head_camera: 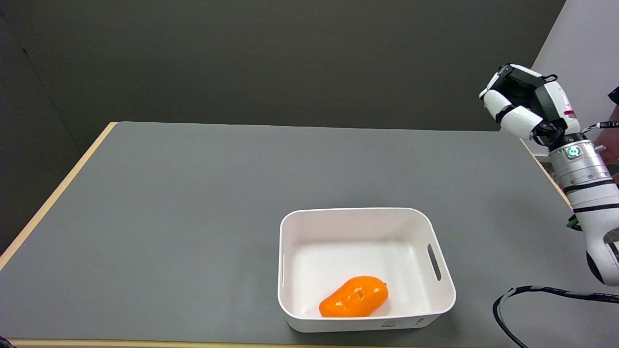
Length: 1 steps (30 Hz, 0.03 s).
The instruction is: Place mango into white box.
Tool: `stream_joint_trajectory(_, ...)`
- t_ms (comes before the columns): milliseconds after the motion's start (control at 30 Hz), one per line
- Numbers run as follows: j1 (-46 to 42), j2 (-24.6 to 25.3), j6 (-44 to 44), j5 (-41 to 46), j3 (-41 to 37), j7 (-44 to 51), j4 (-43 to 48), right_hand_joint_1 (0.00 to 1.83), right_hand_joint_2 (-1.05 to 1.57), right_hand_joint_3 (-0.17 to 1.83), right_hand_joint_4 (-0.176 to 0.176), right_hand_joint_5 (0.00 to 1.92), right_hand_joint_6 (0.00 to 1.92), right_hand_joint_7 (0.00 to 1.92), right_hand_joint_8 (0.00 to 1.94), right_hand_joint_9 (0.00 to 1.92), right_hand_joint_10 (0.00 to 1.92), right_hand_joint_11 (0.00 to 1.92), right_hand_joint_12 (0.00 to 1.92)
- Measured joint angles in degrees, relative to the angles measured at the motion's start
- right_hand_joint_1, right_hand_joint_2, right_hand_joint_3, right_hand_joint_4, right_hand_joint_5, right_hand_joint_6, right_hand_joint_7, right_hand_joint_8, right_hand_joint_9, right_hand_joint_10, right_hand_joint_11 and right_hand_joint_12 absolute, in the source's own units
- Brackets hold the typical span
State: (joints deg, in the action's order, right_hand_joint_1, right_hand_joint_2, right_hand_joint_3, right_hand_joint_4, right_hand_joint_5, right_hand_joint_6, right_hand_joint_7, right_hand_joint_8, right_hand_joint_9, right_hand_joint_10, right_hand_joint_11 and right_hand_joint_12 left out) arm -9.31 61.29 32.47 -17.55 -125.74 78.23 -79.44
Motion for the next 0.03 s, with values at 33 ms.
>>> stream_joint_trajectory(33,0.3,0.5,3.3,5.5,0.6,0.4,1.8,0.88,1.13,0.36,0.110,0.65,1.54,0.82,1.13,0.79,1.39,0.71,1.92)
